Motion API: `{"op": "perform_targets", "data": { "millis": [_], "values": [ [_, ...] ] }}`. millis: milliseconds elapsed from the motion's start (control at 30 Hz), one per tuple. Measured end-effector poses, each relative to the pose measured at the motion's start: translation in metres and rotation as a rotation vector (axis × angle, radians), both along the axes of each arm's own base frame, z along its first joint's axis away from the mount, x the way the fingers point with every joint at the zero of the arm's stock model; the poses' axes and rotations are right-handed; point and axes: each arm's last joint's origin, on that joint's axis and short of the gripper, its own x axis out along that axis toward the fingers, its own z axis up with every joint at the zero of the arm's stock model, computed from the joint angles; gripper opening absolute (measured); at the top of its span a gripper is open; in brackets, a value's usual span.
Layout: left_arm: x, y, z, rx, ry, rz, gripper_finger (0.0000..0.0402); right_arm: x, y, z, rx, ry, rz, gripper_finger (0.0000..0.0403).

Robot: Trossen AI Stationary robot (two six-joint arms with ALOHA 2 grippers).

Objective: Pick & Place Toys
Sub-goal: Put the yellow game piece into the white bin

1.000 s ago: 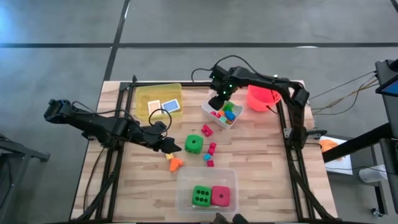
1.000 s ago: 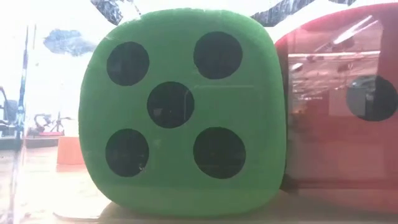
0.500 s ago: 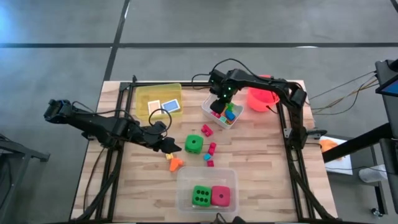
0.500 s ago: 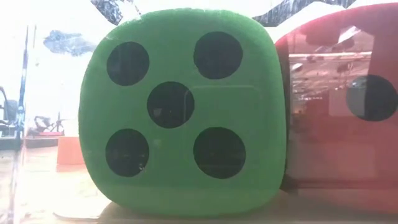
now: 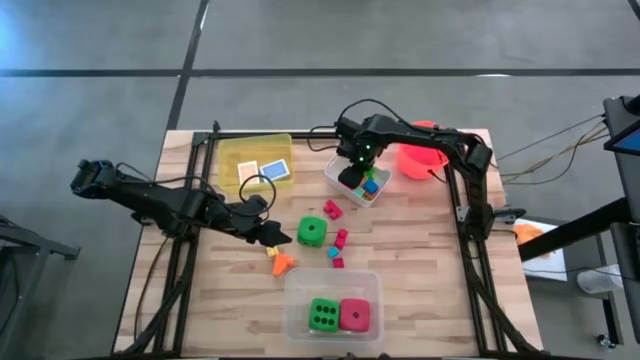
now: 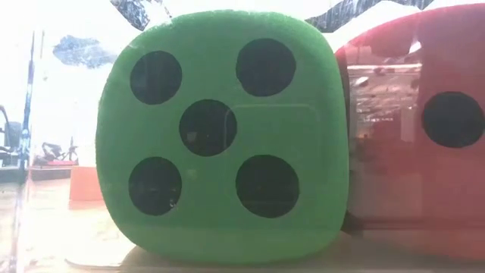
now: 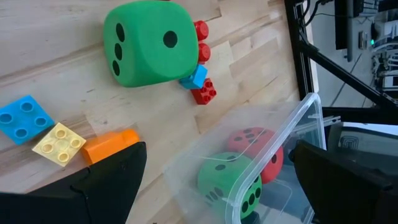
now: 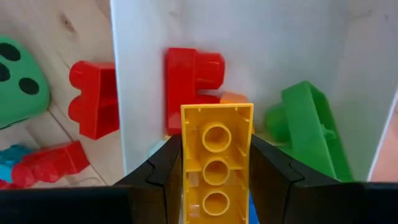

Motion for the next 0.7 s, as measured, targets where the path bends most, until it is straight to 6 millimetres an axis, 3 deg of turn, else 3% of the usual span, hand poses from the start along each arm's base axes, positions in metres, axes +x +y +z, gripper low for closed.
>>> {"op": "perform_targets", "data": {
  "millis": [700],
  "values": [
    [0.000,0.000,0.000,0.000,0.000,0.000,0.0393,0.005,0.012,0.000,0.004,0.009,0.033,0.0127]
  ]
}}
